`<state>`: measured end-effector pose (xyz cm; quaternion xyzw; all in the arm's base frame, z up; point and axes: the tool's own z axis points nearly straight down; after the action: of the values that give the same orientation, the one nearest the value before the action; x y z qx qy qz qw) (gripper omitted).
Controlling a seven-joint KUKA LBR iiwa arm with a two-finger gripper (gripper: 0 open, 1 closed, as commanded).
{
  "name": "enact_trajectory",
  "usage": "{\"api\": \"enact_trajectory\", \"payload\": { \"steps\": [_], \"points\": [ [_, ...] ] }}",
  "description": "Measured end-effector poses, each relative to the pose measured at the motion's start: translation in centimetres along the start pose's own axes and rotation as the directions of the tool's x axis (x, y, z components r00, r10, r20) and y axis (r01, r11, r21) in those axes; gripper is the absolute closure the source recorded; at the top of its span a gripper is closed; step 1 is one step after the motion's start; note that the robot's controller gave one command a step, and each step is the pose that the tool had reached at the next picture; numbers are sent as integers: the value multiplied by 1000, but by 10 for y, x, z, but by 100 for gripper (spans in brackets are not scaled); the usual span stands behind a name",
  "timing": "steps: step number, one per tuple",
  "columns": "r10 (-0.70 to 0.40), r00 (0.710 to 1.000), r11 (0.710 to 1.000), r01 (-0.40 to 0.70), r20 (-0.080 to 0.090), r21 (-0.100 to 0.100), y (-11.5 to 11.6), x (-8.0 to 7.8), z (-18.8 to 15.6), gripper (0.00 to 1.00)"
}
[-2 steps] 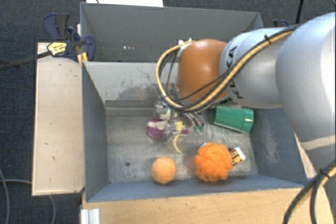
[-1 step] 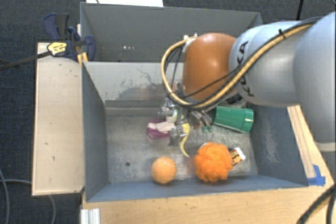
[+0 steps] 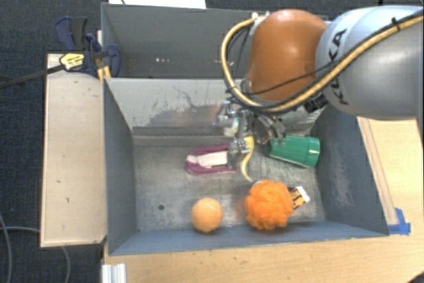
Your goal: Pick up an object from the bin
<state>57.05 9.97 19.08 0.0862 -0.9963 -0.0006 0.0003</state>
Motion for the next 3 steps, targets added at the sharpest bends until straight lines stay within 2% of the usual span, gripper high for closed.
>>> {"api": "enact_trajectory", "payload": {
  "steps": [1,2,3],
  "points": [
    [-13,1000,1000,13,18,1,6,-4,16,100],
    [-24,1000,1000,24,-8,0,1,22,29,100],
    [-14,1000,1000,14,4,1,18,-8,3,100]
  ]
}}
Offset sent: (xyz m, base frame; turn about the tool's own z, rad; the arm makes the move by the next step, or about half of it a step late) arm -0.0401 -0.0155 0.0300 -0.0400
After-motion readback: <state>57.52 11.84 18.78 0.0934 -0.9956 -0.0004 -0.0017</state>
